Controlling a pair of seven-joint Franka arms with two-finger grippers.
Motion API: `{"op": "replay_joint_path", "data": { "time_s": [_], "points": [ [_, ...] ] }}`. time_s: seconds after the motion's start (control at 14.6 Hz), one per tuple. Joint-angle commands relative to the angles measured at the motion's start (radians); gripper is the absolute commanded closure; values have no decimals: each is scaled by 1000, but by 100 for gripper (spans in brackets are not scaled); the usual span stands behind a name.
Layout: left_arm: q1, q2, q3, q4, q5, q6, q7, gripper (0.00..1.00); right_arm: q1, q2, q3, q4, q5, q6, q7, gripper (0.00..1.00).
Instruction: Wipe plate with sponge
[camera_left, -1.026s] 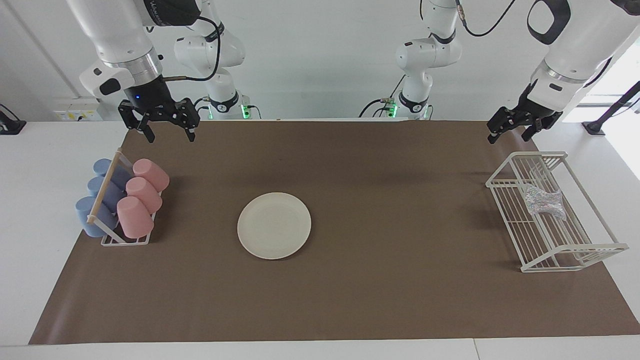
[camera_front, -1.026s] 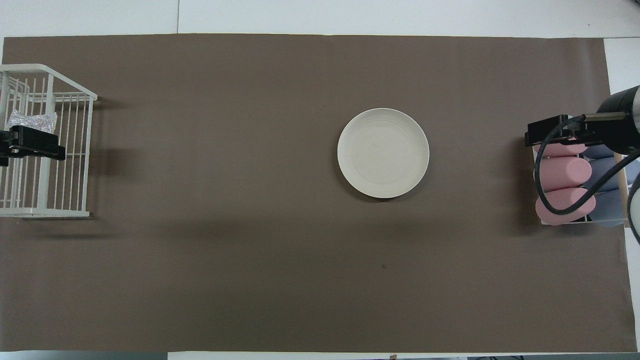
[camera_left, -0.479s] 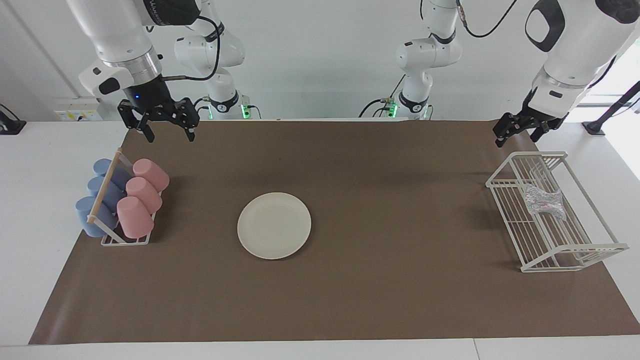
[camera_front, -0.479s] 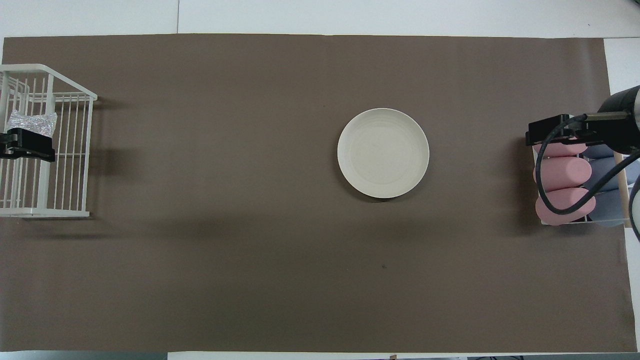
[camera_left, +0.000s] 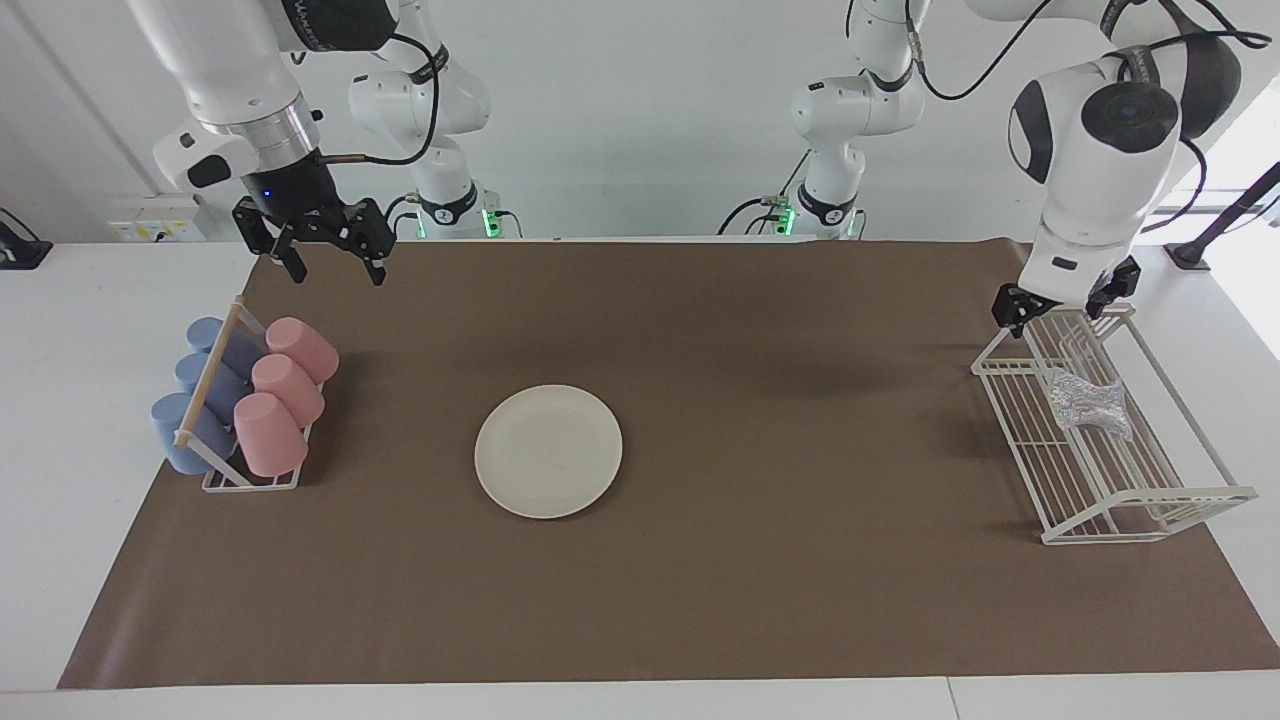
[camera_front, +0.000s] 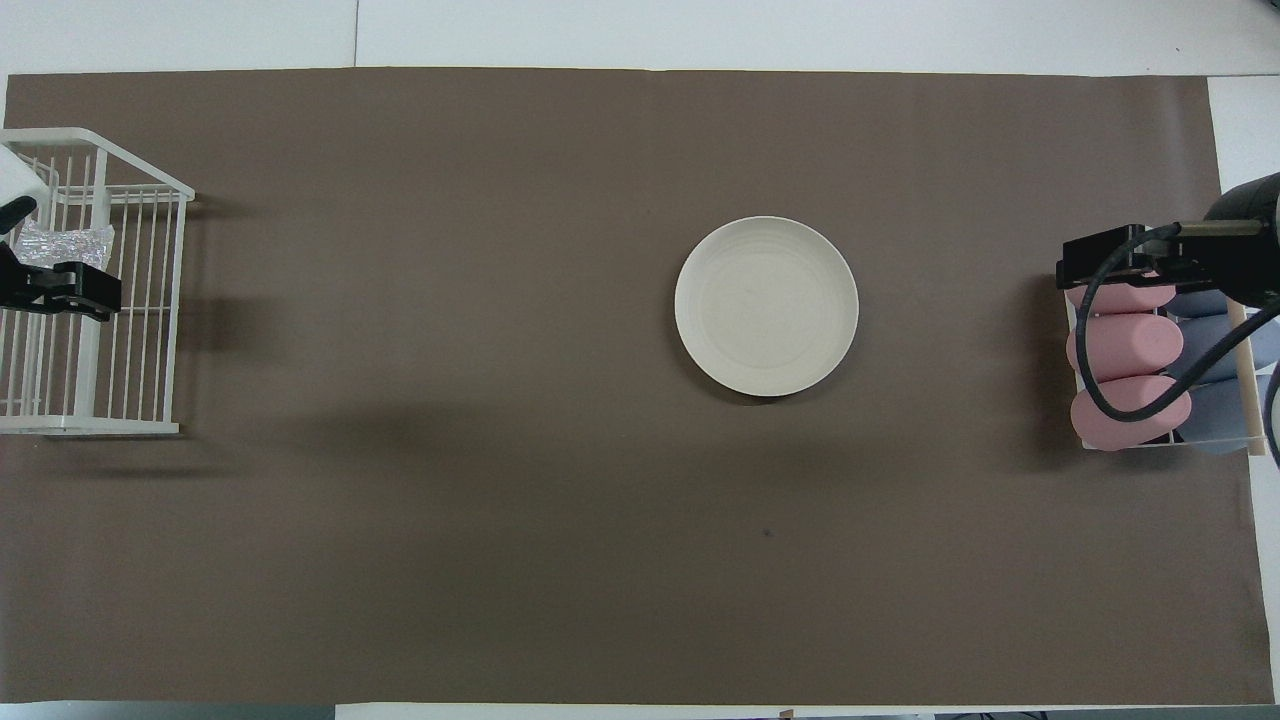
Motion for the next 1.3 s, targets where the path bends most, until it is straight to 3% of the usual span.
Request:
{"op": "replay_joint_path", "data": {
  "time_s": [0.0,0.27,0.48,0.68,0.75,0.89,1.09,1.16,1.23],
  "points": [
    [-33,79,11,3,126,52,-60,0,-11,-10,6,-6,16,-1,62,0],
    [-39,145,11,4,216,92,-62,0,-7,-16,8,-16,14,-15,301,0],
    [-50,191,11,12,335,89,-60,0,-4,-17,6,-17,13,-27,314,0],
    [-50,217,11,41,361,83,-57,0,-1,-20,6,-23,11,-21,364,0],
    [-50,217,11,43,362,83,-57,5,-1,-22,6,-31,11,-21,448,0],
    [-48,219,9,43,361,91,-57,30,-1,-33,9,-51,14,-24,636,0],
    [-53,222,9,52,361,86,-56,84,1,-36,23,-57,26,-26,963,0],
    [-54,222,9,50,362,86,-56,97,1,-36,26,-57,37,-20,1038,0],
    [-60,222,9,50,361,85,-56,100,1,-36,26,-57,37,-18,1115,0]
  ]
}}
